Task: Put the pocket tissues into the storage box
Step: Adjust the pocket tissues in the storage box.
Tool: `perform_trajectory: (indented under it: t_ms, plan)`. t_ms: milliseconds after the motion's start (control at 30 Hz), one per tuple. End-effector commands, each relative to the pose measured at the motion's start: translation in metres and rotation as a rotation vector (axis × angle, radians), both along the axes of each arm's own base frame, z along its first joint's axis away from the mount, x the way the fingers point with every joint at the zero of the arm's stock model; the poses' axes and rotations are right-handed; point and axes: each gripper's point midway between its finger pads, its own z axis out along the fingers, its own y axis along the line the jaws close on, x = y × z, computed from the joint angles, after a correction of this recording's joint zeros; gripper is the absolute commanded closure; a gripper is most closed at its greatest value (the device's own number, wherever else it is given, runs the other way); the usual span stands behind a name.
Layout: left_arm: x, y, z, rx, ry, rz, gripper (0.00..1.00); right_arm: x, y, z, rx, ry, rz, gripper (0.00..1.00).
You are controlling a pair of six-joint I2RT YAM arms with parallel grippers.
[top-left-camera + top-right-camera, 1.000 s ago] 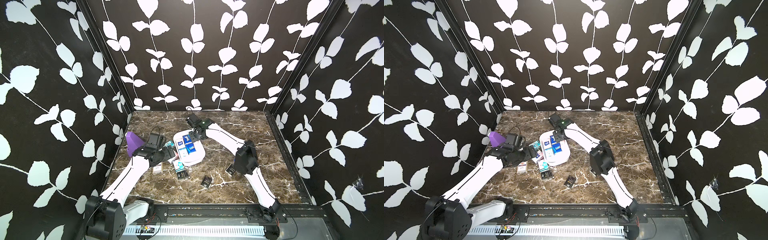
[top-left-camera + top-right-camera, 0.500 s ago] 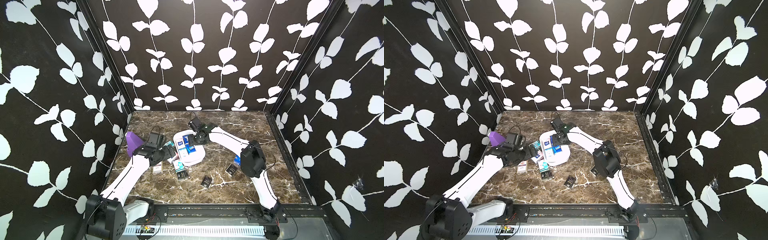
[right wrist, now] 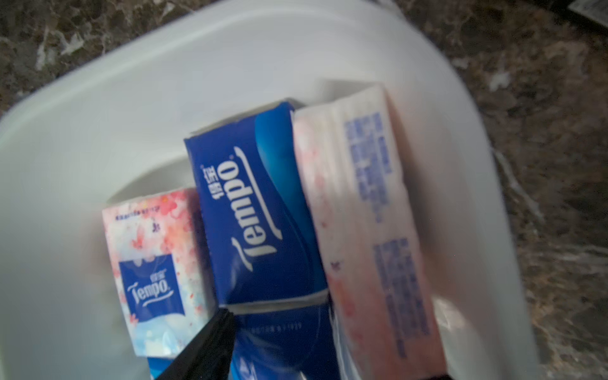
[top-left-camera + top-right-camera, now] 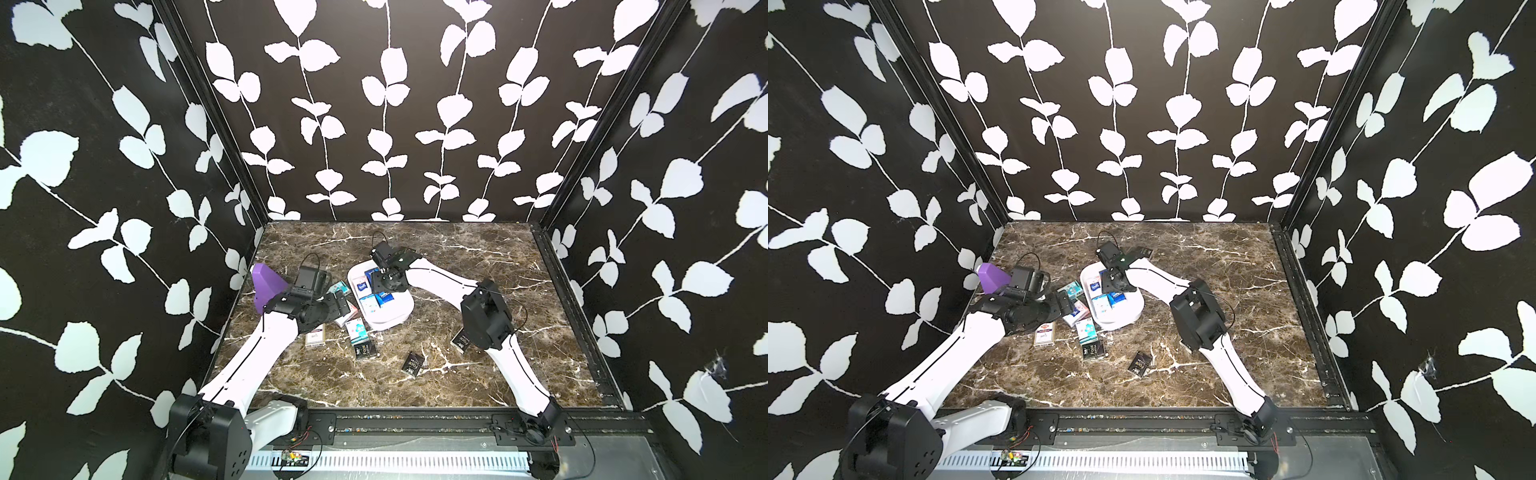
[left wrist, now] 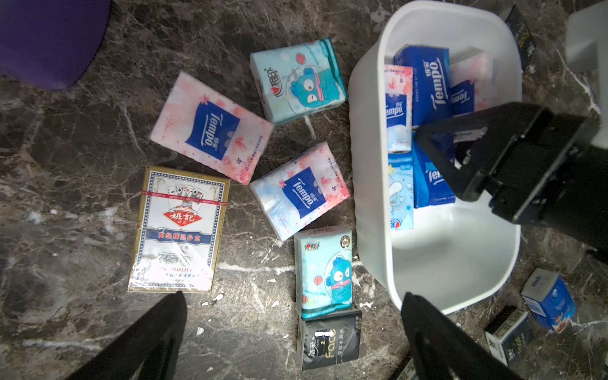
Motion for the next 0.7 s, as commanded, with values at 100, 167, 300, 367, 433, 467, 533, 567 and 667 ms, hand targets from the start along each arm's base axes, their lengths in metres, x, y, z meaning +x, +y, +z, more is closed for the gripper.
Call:
perform_trajectory:
  t_ms: [100, 167, 300, 367, 433, 467, 533, 567, 667]
  plan:
    - [-0.006, 0.005, 0.003, 0.005, 0.008, 0.013, 0.01, 0.022, 0.013, 0.032, 0.054, -0.093, -0.011, 0.31]
    - [-0.008, 0.005, 0.002, 0.002, 0.008, 0.019, 0.01, 0.021, 0.014, 0.043, 0.077, -0.103, -0.002, 0.3]
    - [-0.008, 0.004, 0.001, -0.007, 0.005, 0.017, 0.01, 0.013, 0.015, 0.076, 0.155, -0.143, 0.026, 0.3]
    - [-0.007, 0.002, 0.0, -0.014, 0.008, 0.012, 0.01, 0.007, 0.01, 0.091, 0.18, -0.164, 0.038, 0.29]
    - [-0.003, -0.003, 0.0, -0.029, 0.007, 0.002, 0.01, 0.0, 0.002, 0.105, 0.204, -0.178, 0.055, 0.29]
    - [-0.002, -0.004, 0.0, -0.037, 0.007, -0.003, 0.01, -0.004, -0.004, 0.108, 0.209, -0.177, 0.06, 0.29]
    - [0.002, -0.011, -0.001, -0.064, 0.013, -0.013, 0.01, -0.013, -0.02, 0.113, 0.203, -0.17, 0.068, 0.28]
    - [0.004, -0.014, -0.002, -0.076, 0.017, -0.017, 0.01, -0.017, -0.029, 0.112, 0.194, -0.165, 0.068, 0.28]
    - [0.011, -0.023, -0.005, -0.112, 0.032, -0.03, 0.01, -0.029, -0.066, 0.109, 0.146, -0.152, 0.059, 0.28]
